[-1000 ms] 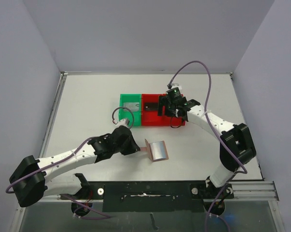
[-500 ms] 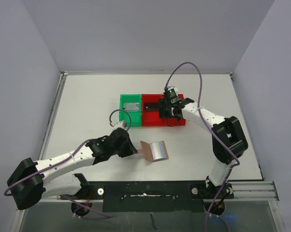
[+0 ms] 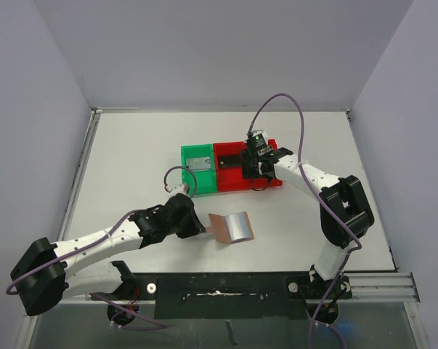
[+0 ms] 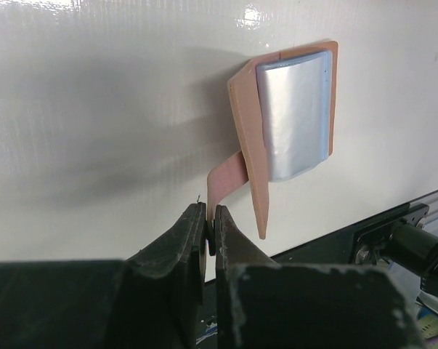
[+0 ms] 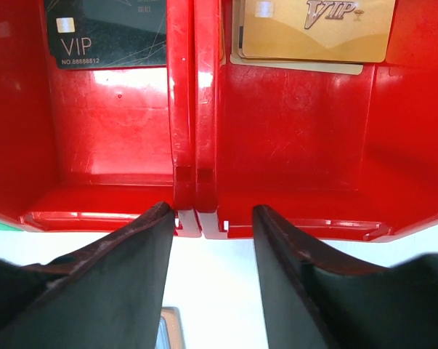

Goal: Take the credit cards out of the card holder

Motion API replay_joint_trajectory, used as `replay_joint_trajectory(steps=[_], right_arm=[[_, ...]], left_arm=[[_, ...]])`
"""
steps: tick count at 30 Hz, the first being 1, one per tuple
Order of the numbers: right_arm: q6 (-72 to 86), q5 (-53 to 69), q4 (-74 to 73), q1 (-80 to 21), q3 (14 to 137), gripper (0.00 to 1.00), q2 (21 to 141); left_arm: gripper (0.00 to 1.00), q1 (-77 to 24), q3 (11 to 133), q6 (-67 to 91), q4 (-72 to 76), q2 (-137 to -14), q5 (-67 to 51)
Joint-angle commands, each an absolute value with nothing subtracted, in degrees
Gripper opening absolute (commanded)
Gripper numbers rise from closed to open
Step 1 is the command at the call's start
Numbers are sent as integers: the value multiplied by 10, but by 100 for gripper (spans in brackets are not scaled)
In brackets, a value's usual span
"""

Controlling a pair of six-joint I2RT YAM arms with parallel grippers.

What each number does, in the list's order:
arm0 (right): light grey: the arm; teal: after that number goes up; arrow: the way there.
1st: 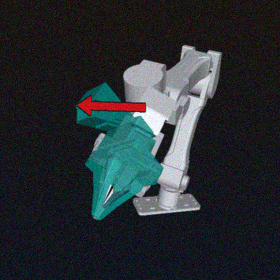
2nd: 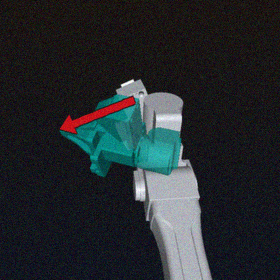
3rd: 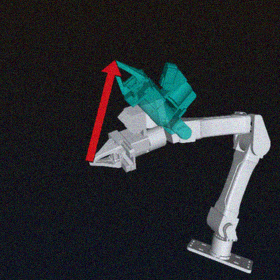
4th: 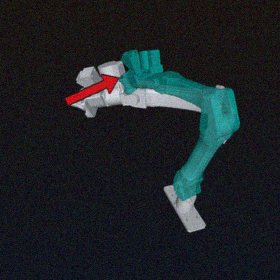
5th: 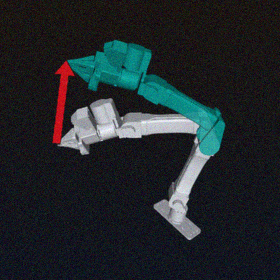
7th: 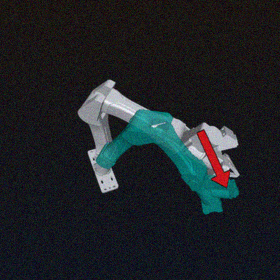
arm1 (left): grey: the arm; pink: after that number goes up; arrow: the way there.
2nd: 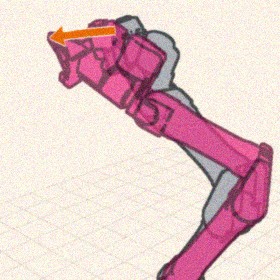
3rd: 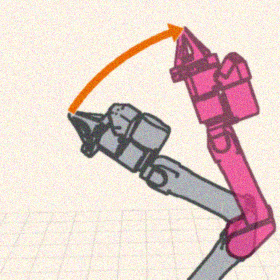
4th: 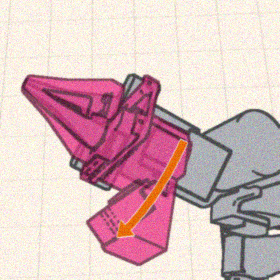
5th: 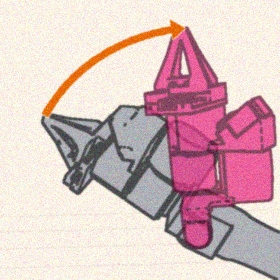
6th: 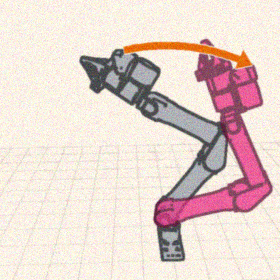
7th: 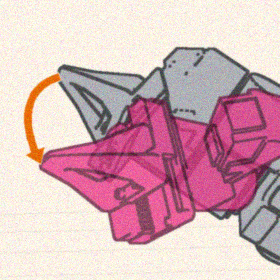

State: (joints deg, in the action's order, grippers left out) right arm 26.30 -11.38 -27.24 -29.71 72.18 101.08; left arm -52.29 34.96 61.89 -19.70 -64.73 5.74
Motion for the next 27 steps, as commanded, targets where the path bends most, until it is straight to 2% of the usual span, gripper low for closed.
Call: replay_joint_trajectory(steps=[1, 7, 12, 18, 27], right_arm=[[258, -107, -266, -297, 714, 51, 958], [286, -84, -256, -297, 681, 68, 866], [352, -24, -218, -307, 585, 76, 769], [481, 33, -136, -355, 439, 77, 674], [582, 28, -85, -416, 354, 71, 660]], left_arm=[[0, -520, 350, 622, -181, -641, 52], [0, -519, 351, 618, -189, -642, 56], [0, -517, 352, 610, -184, -646, 53], [0, -512, 350, 606, -182, -652, 54], [0, -512, 347, 606, -181, -645, 58]])
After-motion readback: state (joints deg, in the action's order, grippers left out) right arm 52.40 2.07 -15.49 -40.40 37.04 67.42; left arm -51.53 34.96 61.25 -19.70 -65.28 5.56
